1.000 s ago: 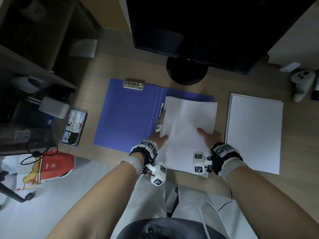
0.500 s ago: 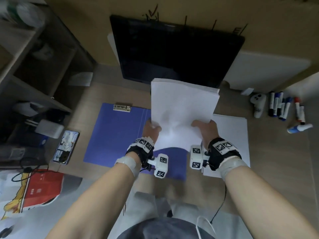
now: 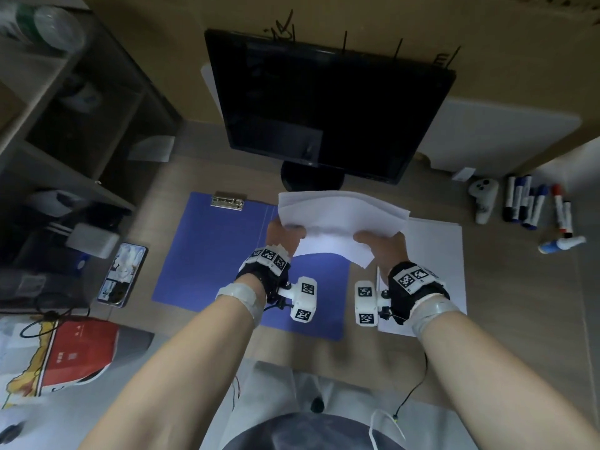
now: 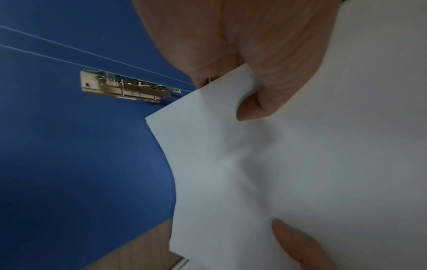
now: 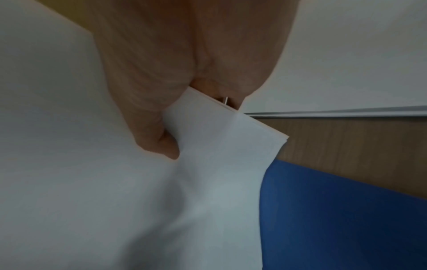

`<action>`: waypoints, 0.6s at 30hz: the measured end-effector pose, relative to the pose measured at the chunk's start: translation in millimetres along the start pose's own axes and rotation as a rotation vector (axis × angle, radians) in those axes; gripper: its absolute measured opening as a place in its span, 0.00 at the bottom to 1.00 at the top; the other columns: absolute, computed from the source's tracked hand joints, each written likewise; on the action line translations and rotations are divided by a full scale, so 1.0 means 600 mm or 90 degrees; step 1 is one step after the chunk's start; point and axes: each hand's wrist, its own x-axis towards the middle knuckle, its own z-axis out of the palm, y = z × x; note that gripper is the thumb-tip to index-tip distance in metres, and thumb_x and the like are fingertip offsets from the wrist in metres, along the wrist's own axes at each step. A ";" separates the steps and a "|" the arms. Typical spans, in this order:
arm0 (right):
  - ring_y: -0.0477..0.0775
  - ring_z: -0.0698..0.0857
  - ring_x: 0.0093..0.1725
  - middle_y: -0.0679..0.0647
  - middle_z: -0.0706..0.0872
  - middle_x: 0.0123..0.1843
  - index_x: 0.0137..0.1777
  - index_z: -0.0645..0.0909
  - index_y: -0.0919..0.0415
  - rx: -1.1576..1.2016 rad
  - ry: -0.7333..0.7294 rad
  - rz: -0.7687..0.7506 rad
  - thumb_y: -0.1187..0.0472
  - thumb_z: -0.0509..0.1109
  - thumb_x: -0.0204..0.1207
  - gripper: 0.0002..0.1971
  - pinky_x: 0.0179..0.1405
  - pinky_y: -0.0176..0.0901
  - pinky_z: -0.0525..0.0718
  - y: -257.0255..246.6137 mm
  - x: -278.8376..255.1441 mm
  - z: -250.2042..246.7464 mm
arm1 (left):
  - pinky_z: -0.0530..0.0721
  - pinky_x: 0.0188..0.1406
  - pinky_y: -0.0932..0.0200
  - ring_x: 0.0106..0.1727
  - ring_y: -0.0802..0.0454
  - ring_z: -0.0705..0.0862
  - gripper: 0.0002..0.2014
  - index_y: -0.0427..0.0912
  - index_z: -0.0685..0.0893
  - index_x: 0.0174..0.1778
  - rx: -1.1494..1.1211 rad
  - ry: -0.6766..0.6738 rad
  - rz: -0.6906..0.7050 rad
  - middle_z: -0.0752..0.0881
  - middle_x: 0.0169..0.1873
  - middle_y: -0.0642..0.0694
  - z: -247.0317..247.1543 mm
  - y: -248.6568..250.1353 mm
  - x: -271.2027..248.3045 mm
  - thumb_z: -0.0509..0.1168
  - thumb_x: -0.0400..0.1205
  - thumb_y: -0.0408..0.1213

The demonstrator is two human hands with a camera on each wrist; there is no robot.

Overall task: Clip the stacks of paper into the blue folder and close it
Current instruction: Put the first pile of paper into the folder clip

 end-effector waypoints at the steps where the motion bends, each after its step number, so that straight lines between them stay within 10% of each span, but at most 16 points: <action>1: 0.59 0.86 0.39 0.56 0.88 0.37 0.38 0.85 0.61 0.012 0.003 -0.011 0.71 0.80 0.65 0.08 0.45 0.51 0.85 -0.005 -0.001 0.002 | 0.70 0.18 0.67 0.27 0.51 0.71 0.11 0.37 0.74 0.30 -0.002 0.018 0.006 0.76 0.26 0.49 0.000 0.005 0.002 0.63 0.71 0.18; 11: 0.61 0.90 0.46 0.55 0.91 0.42 0.44 0.87 0.60 0.019 0.015 0.061 0.70 0.83 0.63 0.12 0.52 0.49 0.88 0.052 0.022 0.019 | 0.71 0.18 0.72 0.26 0.53 0.72 0.14 0.41 0.73 0.30 0.046 -0.027 -0.026 0.75 0.26 0.50 0.005 -0.037 0.044 0.63 0.72 0.18; 18: 0.57 0.90 0.46 0.56 0.92 0.47 0.53 0.87 0.67 -0.035 0.026 0.022 0.61 0.84 0.66 0.18 0.44 0.39 0.84 0.041 0.038 0.021 | 0.78 0.38 0.58 0.38 0.48 0.81 0.05 0.35 0.82 0.44 -0.044 -0.059 -0.027 0.83 0.35 0.47 0.006 -0.034 0.063 0.67 0.75 0.23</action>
